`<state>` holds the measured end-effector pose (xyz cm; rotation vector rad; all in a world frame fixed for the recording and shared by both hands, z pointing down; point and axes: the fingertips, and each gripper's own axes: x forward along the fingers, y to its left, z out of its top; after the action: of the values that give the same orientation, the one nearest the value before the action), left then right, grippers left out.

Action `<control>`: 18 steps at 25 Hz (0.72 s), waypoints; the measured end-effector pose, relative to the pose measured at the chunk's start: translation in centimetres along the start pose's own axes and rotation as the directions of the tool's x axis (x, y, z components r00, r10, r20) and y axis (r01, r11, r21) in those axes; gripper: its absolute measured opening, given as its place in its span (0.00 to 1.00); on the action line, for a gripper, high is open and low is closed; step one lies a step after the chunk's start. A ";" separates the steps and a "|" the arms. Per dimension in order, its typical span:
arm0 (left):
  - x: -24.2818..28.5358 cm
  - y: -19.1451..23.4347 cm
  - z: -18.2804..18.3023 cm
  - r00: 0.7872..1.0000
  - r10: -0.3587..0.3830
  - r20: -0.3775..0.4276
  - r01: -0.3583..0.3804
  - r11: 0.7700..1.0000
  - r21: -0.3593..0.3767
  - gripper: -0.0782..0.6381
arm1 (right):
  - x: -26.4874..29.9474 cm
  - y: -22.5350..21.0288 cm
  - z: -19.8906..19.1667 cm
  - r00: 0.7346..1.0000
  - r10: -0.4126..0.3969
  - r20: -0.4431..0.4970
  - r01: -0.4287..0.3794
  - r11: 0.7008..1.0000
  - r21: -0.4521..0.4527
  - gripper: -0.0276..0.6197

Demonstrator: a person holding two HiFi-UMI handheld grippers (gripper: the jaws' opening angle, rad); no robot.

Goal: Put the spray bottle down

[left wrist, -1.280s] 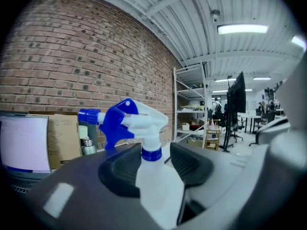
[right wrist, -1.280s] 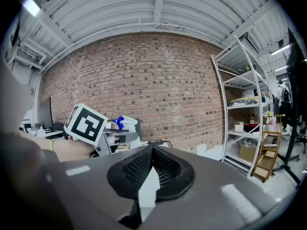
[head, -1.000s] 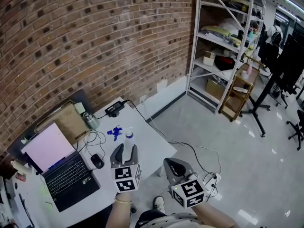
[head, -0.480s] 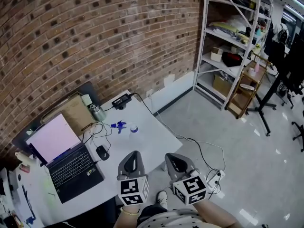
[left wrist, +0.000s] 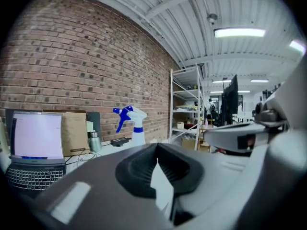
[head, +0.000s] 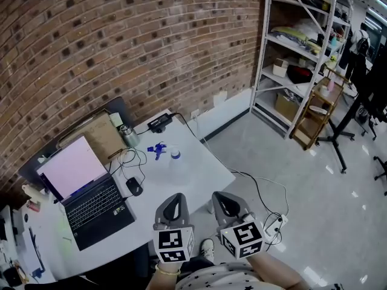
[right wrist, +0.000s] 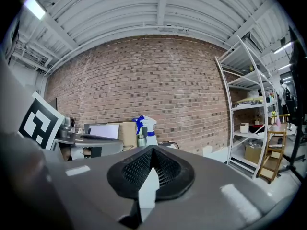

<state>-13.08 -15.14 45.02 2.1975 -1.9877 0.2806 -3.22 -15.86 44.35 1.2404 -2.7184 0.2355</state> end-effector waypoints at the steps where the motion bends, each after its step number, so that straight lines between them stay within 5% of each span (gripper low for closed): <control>1: -0.1 -0.1 0.1 1.000 -0.003 0.000 0.003 1.000 0.002 0.12 | 0.0 0.1 0.0 1.000 -0.002 0.000 0.002 1.000 -0.003 0.04; 18: -0.1 0.3 0.7 1.000 -0.019 0.006 0.019 1.000 0.011 0.12 | -0.2 0.5 0.4 1.000 -0.019 0.013 0.019 0.999 -0.029 0.04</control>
<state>-13.40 -15.21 44.30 2.2258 -1.9720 0.2834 -3.49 -15.54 43.85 1.2632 -2.7093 0.1863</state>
